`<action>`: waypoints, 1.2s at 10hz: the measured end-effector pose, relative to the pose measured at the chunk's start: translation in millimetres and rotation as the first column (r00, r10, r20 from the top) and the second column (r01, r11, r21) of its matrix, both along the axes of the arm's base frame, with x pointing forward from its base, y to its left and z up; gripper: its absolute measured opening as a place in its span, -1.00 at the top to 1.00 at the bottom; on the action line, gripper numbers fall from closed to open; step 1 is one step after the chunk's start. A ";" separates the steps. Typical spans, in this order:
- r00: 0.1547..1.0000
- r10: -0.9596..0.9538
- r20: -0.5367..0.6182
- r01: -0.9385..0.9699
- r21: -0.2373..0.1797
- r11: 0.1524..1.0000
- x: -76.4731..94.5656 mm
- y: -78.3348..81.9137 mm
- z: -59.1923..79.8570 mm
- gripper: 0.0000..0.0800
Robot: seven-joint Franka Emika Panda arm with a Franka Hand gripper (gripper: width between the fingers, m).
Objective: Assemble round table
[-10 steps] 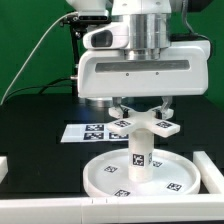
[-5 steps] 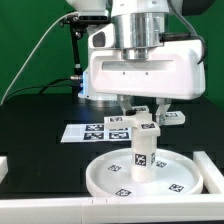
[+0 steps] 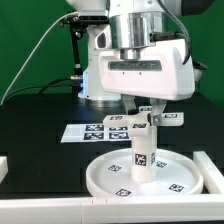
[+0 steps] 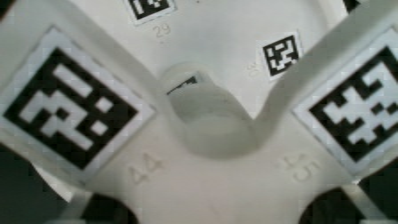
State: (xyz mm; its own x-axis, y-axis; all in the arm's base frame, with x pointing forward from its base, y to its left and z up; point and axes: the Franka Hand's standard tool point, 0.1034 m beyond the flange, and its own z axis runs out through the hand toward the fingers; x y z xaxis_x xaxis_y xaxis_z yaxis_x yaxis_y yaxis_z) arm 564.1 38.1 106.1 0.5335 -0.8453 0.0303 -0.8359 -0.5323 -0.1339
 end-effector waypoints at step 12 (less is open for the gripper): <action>0.165 0.980 -0.115 -0.986 -0.026 0.163 -2.0 -2.2 20.7 -0.62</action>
Offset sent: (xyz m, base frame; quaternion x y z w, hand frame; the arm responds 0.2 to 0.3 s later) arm -0.0126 0.0172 0.0189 -0.0015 -0.0333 -0.2654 0.9636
